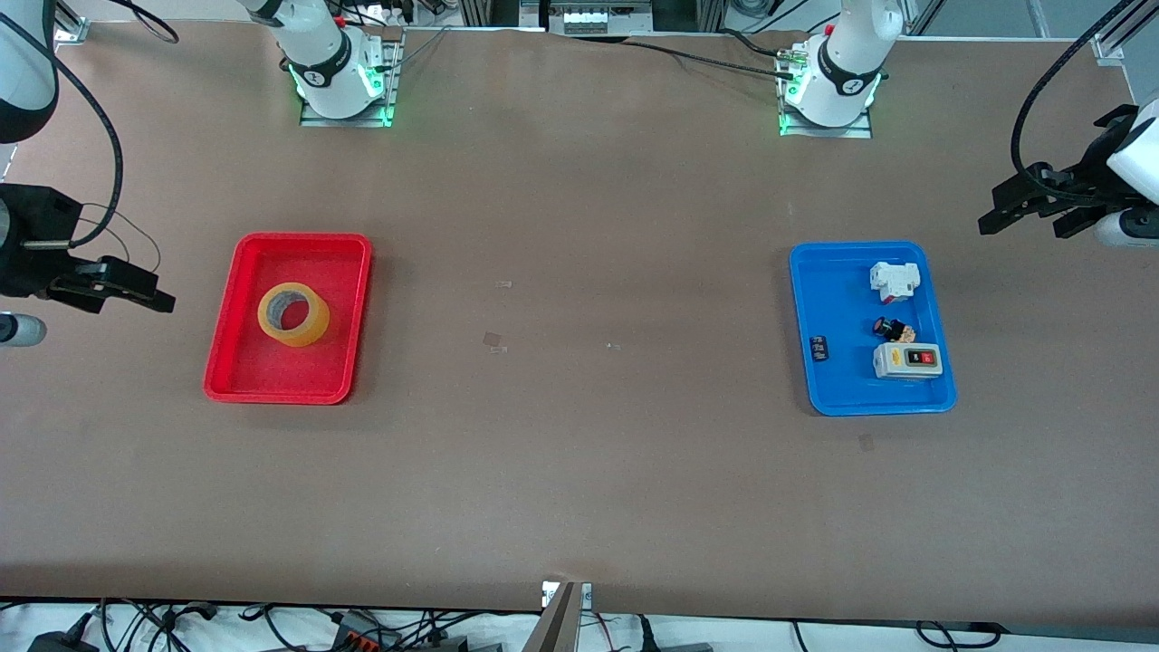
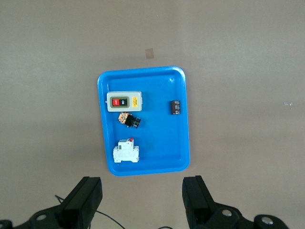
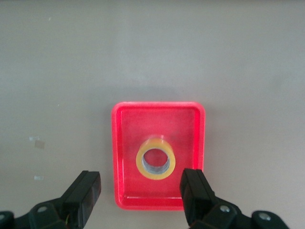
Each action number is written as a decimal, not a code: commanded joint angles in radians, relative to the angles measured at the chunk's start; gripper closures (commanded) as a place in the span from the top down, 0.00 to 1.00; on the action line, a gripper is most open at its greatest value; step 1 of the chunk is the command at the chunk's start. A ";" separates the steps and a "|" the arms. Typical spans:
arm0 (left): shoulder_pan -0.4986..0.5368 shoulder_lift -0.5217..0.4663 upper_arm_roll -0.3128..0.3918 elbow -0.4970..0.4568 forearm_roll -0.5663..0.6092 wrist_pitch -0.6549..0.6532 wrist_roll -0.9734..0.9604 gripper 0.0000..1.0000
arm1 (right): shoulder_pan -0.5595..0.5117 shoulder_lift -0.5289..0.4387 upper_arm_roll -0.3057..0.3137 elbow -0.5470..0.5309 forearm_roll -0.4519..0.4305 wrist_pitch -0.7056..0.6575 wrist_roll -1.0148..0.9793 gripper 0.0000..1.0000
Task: Place and move tape with both arms
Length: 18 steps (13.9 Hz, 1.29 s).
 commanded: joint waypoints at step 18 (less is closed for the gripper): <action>-0.001 -0.006 -0.007 0.018 -0.016 -0.026 -0.011 1.00 | 0.006 -0.299 -0.007 -0.388 -0.027 0.053 -0.035 1.00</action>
